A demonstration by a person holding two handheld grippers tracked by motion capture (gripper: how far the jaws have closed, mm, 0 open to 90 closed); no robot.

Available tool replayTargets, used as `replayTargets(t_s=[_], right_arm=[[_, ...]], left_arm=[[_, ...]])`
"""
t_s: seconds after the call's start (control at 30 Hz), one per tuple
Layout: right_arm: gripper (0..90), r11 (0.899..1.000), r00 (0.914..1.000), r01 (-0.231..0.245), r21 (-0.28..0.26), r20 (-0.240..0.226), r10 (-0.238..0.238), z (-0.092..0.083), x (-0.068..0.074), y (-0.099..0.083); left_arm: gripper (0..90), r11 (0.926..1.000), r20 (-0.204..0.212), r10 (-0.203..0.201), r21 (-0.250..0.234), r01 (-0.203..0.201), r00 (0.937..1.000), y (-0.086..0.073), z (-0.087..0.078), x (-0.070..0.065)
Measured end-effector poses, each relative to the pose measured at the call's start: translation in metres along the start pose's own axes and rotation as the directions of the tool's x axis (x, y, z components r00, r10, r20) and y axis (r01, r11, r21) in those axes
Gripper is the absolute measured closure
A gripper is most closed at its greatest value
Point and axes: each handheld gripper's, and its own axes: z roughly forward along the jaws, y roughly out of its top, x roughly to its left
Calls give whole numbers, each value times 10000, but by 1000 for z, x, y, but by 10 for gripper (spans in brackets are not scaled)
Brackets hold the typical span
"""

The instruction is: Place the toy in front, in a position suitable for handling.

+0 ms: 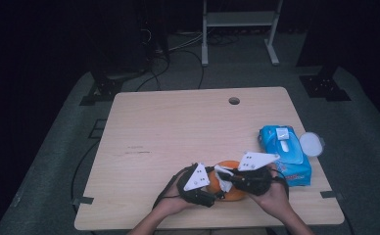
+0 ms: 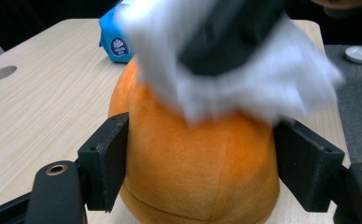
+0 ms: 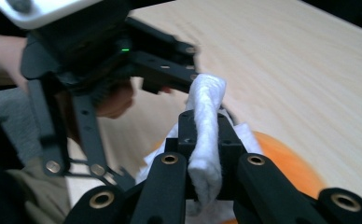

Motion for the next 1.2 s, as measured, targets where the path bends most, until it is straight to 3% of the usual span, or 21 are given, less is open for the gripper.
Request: replayTargets(t_s=[0.1, 0.17, 0.23, 0.33, 0.4, 0.43, 0.47, 0.53, 0.6, 0.63, 0.67, 0.7, 0.8, 0.83, 0.9, 0.93, 1.03, 1.07, 1.13, 1.17, 1.2], right_arm=[[839, 9999, 9994, -118, -55, 319, 120, -6, -8, -3], [840, 9985, 9957, -530, -125, 756, 538, -16, -22, -8], [840, 9969, 9937, -767, -159, 802, 777, -19, -28, -11], [839, 9981, 9960, -591, -167, 659, 601, -15, -19, -8], [839, 9989, 9993, -384, -276, 32, 385, -9, -9, -4], [839, 9989, 9993, -384, -276, 32, 385, -9, -9, -4], [839, 9999, 9998, -36, -123, -200, 34, -2, 1, -1], [839, 9997, 9997, 245, -14, -12, -245, 0, 3, 0], [839, 9999, 9999, 137, -43, 63, -137, -3, 1, 0], [840, 9999, 9998, 13, -108, 181, -11, -6, -5, -1], [840, 9986, 9976, -465, -263, 507, 478, -15, -19, -6], [840, 9986, 9976, -465, -263, 507, 478, -15, -19, -6], [840, 9902, 9843, -1382, -195, 1083, 1395, -28, -48, -27], [840, 9902, 9843, -1382, -195, 1083, 1395, -28, -48, -27], [840, 9844, 9810, -1756, -134, 810, 1761, -27, -53, -35], [840, 9830, 9805, -1834, -125, 697, 1839, -26, -52, -36], [839, 9837, 9838, -1780, -249, 168, 1784, -23, -45, -32], [840, 9866, 9868, -1614, -248, -150, 1611, -19, -36, -28], [840, 9880, 9876, -1523, -271, -415, 1511, -15, -31, -26], [840, 9880, 9876, -1523, -271, -415, 1511, -15, -31, -26], [840, 9893, 9898, -1413, -365, -245, 1405, -15, -28, -23]], left_arm=[[252, 9997, 133, -234, -78, 235, 9996, -4, -1, 6], [252, 9988, 230, -472, -124, 475, 9986, -7, -1, 10], [252, 9984, 189, -541, -134, 543, 9984, -6, 0, 10], [253, 9998, -4, -207, -13, 207, 9998, -2, 2, 5], [254, 9998, -21, -185, -33, 185, 9998, -1, 3, 4], [255, 9998, -21, -185, -33, 185, 9998, -1, 3, 4], [256, 9999, -11, -149, -1, 149, 9999, -2, 2, 5], [264, 9999, 59, -117, 30, 116, 9999, -4, 0, 8], [268, 9999, 50, -166, 26, 166, 9999, -5, -1, 9], [268, 9997, 64, -225, 40, 225, 9997, -6, -2, 10], [269, 9992, 97, -376, 98, 375, 9992, -7, -3, 13], [269, 9992, 97, -376, 98, 375, 9992, -7, -3, 13], [261, 9980, 250, -630, 118, 627, 9977, -9, -3, 18], [240, 9980, 250, -630, 118, 627, 9977, -9, -3, 18], [189, 9940, 400, -1079, 241, 1070, 9934, -8, -1, 20], [135, 9869, 510, -1598, 324, 1583, 9858, -7, 0, 22], [19, 9700, 844, -2423, 433, 2394, 9665, -6, 3, 22], [14, 9731, 786, -2277, 549, 2238, 9706, -6, 6, 19], [102, 9811, 623, -1900, 486, 1872, 9798, -6, 4, 18], [162, 9811, 623, -1900, 486, 1872, 9798, -6, 4, 18], [209, 9896, 216, -1436, -82, 1438, 9894, -3, 0, 17]])
